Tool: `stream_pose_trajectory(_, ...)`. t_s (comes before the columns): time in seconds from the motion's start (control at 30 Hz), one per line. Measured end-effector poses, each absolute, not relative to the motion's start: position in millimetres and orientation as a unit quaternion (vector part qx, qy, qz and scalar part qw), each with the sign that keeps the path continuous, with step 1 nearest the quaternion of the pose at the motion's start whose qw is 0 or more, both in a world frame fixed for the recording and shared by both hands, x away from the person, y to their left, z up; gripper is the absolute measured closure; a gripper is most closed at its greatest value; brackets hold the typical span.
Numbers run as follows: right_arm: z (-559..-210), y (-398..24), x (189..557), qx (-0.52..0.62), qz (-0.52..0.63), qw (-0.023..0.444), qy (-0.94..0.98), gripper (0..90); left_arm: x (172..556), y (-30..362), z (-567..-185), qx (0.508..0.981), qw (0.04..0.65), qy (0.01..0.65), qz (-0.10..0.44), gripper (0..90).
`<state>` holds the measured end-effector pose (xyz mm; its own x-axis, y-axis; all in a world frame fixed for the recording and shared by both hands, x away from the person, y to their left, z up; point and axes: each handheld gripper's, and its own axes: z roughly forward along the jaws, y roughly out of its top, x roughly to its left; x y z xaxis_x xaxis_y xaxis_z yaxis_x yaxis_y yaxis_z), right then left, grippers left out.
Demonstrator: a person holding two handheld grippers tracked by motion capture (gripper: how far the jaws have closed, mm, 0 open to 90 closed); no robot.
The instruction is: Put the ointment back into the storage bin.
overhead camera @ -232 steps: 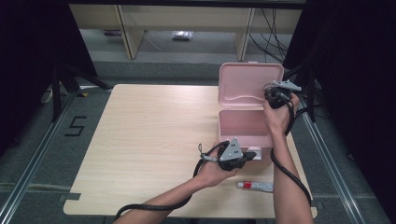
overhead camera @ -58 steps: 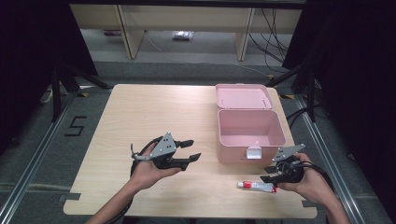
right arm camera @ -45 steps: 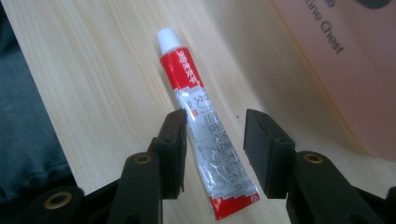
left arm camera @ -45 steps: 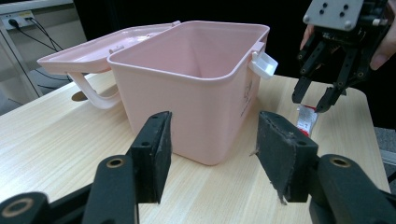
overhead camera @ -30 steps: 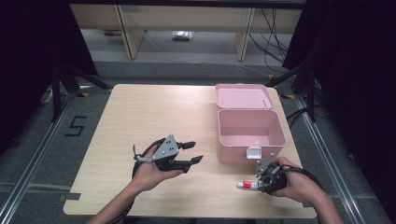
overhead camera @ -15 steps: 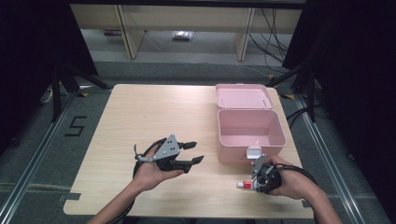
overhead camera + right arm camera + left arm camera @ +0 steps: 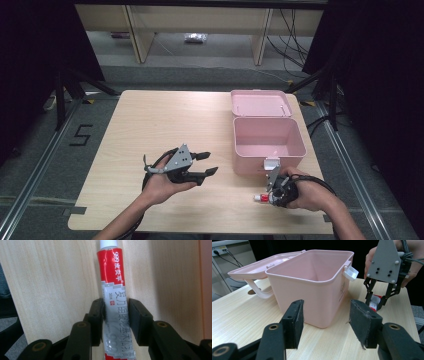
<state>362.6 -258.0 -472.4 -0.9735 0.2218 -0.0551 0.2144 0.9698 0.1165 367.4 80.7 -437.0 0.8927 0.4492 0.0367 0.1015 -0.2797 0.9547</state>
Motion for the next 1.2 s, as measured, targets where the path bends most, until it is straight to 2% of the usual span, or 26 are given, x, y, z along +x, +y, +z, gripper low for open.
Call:
stream_pose_trajectory(0.4,-472.3,-257.2,369.7,0.113,0.050,0.006,0.992,69.7,367.9,80.1,-436.8,0.786,0.573,0.174,0.151,44.8)
stream_pose_trajectory(1.2,-469.7,-256.7,369.3,0.107,0.052,-0.004,0.993,72.0,368.1,78.6,-441.6,0.785,0.576,0.173,0.147,44.8)
